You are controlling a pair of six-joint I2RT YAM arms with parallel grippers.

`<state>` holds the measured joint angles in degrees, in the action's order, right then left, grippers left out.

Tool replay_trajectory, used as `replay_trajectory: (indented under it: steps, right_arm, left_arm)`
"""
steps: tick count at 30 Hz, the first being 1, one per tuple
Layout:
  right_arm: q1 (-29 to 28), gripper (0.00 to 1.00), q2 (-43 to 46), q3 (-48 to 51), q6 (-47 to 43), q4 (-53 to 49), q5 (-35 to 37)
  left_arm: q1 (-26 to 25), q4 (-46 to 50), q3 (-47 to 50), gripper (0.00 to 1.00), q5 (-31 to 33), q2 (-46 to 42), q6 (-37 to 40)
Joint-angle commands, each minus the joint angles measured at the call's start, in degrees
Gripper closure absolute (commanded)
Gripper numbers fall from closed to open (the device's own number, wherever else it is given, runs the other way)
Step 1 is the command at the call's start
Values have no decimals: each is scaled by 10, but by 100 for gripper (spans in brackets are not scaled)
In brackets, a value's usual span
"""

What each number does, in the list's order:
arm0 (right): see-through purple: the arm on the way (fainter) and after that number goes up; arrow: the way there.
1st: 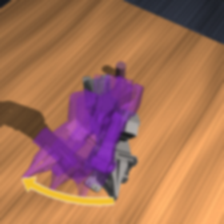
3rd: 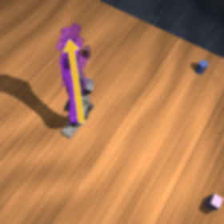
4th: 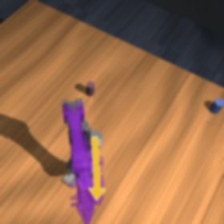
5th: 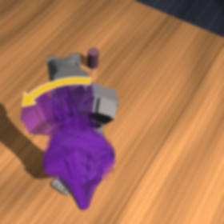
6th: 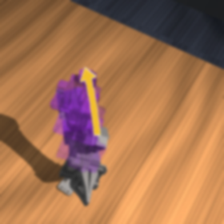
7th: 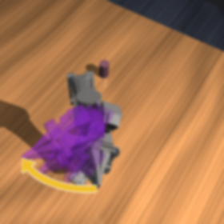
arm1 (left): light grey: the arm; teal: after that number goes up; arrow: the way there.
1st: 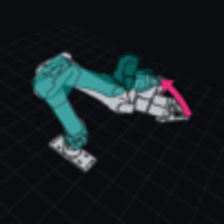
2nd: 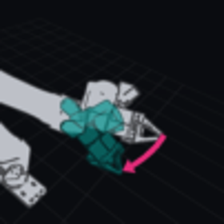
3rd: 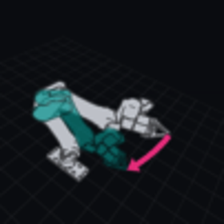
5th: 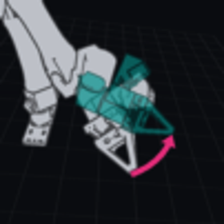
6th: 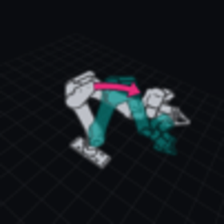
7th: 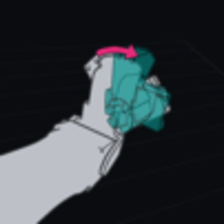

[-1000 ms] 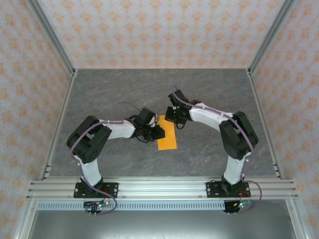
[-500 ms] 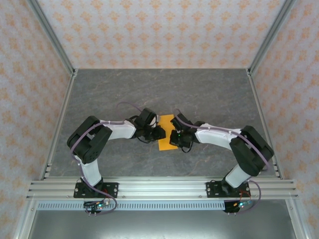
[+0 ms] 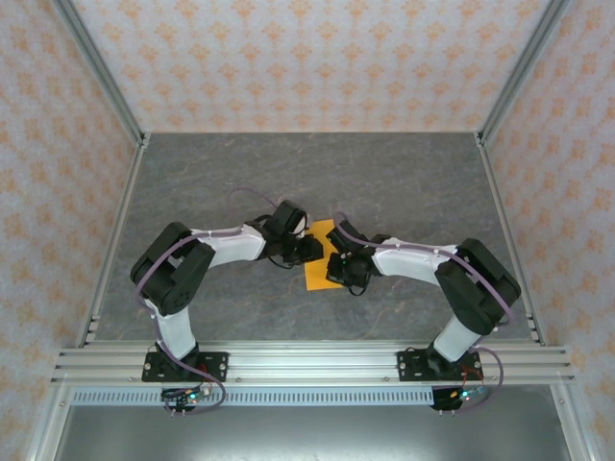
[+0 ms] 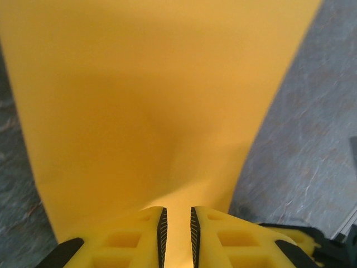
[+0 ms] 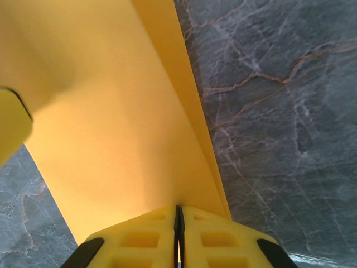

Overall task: Fold a paper plane with a square sheet of paper (fold left side to right side)
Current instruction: First fold the square sheet of paper in half at the center of the table.

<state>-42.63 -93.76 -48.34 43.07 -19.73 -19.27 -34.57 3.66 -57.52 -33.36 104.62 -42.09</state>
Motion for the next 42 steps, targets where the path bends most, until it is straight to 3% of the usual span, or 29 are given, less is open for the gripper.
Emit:
replay_trajectory:
  steps: [1,23,42]
  right_arm:
    - [-3,89,-34,23,0,-46,47]
    - [-3,89,-34,18,-16,-83,54]
    - [-3,90,-15,36,-15,-88,50]
  left_arm:
    - [11,25,-21,78,19,20,10]
    - [59,51,-82,78,31,85,41]
    - [126,102,-196,78,24,166,73]
